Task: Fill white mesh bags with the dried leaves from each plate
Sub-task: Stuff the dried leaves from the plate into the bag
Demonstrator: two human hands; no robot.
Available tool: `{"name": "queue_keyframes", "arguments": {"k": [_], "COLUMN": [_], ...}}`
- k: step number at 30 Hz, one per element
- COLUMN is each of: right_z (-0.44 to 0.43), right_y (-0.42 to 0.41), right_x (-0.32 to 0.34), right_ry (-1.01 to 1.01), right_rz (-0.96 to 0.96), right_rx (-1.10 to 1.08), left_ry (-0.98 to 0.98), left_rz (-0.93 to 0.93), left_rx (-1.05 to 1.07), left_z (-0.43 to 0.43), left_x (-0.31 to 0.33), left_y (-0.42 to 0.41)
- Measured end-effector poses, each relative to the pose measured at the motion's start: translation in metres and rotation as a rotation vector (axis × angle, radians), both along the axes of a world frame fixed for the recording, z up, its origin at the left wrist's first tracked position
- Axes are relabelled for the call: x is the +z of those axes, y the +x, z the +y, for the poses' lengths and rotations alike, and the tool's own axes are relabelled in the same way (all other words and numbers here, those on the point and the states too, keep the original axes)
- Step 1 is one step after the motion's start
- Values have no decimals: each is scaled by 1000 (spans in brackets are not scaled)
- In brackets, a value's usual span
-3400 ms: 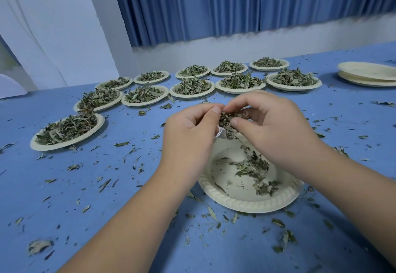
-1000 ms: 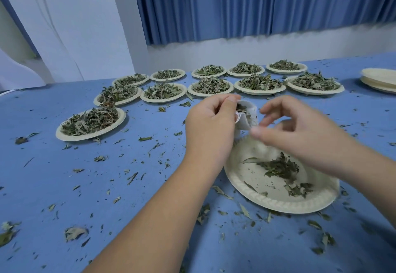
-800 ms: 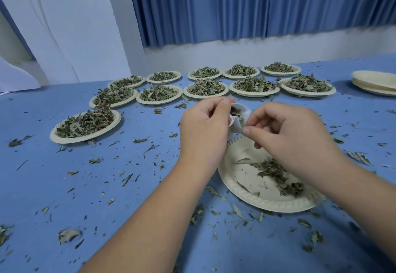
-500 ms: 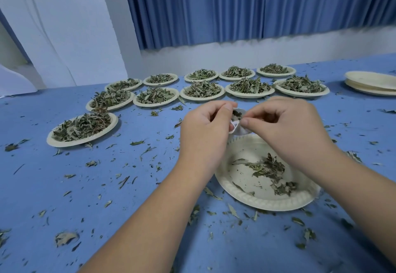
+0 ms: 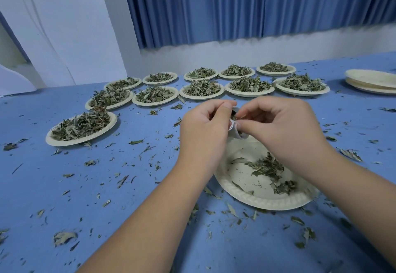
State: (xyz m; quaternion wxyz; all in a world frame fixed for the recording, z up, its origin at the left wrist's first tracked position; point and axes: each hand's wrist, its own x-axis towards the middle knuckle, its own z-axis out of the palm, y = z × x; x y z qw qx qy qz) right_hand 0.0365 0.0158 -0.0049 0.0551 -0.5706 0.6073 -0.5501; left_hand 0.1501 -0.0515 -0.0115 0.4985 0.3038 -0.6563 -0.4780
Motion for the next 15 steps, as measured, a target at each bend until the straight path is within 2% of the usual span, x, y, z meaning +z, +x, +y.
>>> {"name": "queue_keyframes", "arguments": {"k": [2, 8, 15], "right_z": [2, -2, -9], "right_y": [-2, -5, -8], "right_x": [2, 1, 4], "right_ry": [-14, 5, 10], "right_rz": [-42, 99, 38], "right_rx": [29, -25, -103], "left_ry": [41, 35, 16], "left_rz": [21, 20, 49], "left_rx": [-32, -51, -104], "left_z": [3, 6, 6], "left_x": [2, 2, 2], "left_y": [0, -1, -2]}}
